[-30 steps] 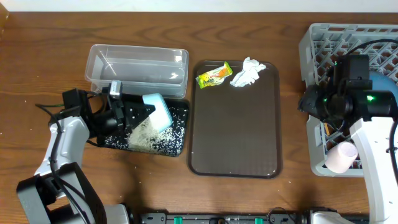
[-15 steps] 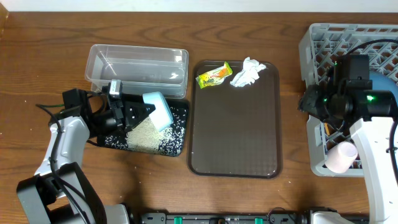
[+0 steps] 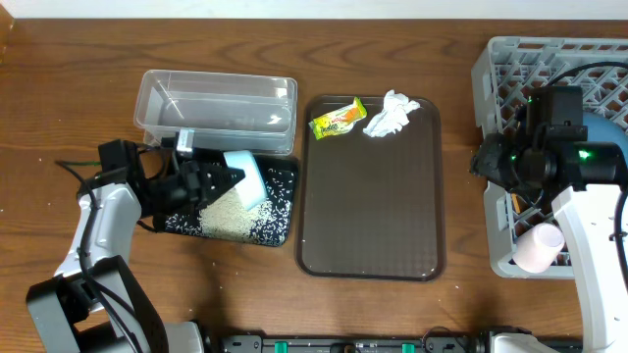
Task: Sort waste into correct bins and load items into the dishwasher rack
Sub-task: 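Tip the bowl with the left gripper to dump rice onto the black tray, then set the empty light-blue bowl down on the brown tray with the left gripper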
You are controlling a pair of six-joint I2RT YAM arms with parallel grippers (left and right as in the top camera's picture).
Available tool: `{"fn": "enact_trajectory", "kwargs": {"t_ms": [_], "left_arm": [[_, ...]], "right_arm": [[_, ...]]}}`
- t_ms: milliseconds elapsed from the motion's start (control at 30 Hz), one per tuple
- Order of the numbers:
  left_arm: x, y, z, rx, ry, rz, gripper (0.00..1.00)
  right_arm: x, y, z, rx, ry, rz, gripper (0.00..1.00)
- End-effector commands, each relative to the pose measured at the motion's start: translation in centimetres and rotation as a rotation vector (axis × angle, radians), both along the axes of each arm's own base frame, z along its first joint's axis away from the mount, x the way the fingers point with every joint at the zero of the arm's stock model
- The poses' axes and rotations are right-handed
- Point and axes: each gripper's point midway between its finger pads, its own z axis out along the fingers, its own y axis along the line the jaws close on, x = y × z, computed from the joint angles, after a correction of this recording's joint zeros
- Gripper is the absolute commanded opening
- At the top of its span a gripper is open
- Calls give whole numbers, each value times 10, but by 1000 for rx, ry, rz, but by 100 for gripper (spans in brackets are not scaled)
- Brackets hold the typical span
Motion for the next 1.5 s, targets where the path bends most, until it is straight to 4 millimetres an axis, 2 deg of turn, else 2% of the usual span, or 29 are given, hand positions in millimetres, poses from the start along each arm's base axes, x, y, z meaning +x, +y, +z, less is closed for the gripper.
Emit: {"fn": "enact_trajectory", "kwargs": {"t_ms": [0, 67, 200, 267, 300, 333, 400, 467, 533, 567, 633, 667, 767, 867, 967, 1067, 1200, 1333, 1467], "left_arm": [[2, 1, 0, 0, -3, 6, 7], [1, -5, 35, -145, -189, -37, 6], [3, -4, 31, -130, -175, -33, 6], [5, -1, 12, -53, -51, -3, 6], [4, -1, 12, -59, -38, 0, 6], [3, -5, 26, -125, -115, -25, 6], [2, -6, 35, -154, -155, -37, 6], [3, -5, 24, -88, -135, -30, 6], [5, 2, -4, 38, -10, 7, 6], [5, 1, -2, 18, 3, 8, 6], [2, -7, 29, -123, -160, -41, 6], [2, -7, 34, -147, -168, -42, 6], [4, -10, 16, -74, -55, -32, 6], [-1, -27, 16, -59, -60, -91, 6], [-8, -53, 16, -5, -62, -177, 7], [-13, -82, 11, 132, -37, -253, 6], [-14, -114, 12, 338, -91, -322, 6], [-17, -142, -2, 575, -179, -379, 6], [-29, -177, -21, 702, -268, -465, 7]], "right_arm": [[-1, -3, -4, -12, 16, -6, 55], [-2, -3, -4, -12, 17, -6, 55], [-2, -3, -4, -12, 17, -7, 54], [-2, -3, -4, -12, 17, -6, 55], [-2, -3, -4, -12, 18, -6, 54], [-2, -3, -4, -12, 18, -6, 55], [-1, -3, -4, -12, 16, -6, 55], [-1, -3, -4, -12, 16, -6, 55], [-1, -3, -4, -12, 14, -6, 55], [-1, -3, -4, -12, 14, -6, 55], [-1, -3, -4, -12, 15, -6, 55], [-1, -3, -4, -12, 16, -6, 55], [-1, -3, -4, -12, 16, -6, 55], [-1, -3, -4, -12, 16, -6, 55], [-2, -3, -4, -11, 17, -6, 55], [-2, -2, -5, -8, 21, -4, 55], [-6, -2, -6, -11, 34, 4, 56], [-6, 2, -6, -2, 32, 41, 55], [-5, 15, -3, 35, 11, 155, 55]]}}
